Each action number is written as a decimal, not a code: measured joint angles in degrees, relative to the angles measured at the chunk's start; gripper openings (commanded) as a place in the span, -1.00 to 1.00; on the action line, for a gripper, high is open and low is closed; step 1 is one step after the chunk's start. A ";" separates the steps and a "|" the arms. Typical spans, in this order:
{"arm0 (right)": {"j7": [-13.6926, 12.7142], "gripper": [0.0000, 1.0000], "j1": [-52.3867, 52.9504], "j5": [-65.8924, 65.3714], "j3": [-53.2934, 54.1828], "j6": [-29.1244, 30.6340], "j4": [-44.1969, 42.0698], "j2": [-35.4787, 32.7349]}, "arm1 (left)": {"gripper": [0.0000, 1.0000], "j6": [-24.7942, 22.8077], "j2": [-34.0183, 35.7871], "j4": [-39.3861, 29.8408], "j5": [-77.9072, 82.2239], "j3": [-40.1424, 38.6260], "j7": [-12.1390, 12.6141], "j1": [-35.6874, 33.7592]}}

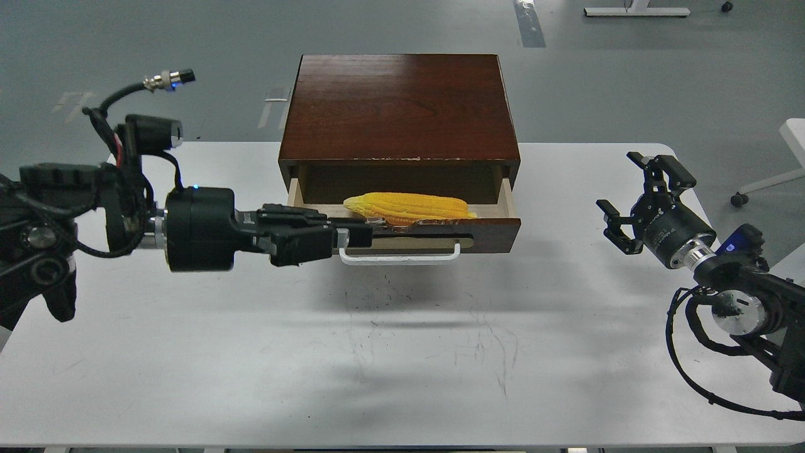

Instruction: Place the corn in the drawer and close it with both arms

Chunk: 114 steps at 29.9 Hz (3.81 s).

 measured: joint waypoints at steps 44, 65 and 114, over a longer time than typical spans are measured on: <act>0.00 0.98 -1.97 -0.01 0.10 -0.06 -0.07 -0.17 | -1.00 8.15 -22.58 23.33 -1.27 0.05 0.00 13.54; 0.00 0.98 -2.43 -0.01 0.10 -0.04 0.03 -0.17 | -1.00 8.41 -25.72 29.40 -3.19 -0.18 -0.04 10.74; 0.00 0.98 -3.65 -0.01 0.42 0.03 0.47 -0.53 | -1.00 3.50 -26.16 36.08 -8.96 0.35 -0.01 5.53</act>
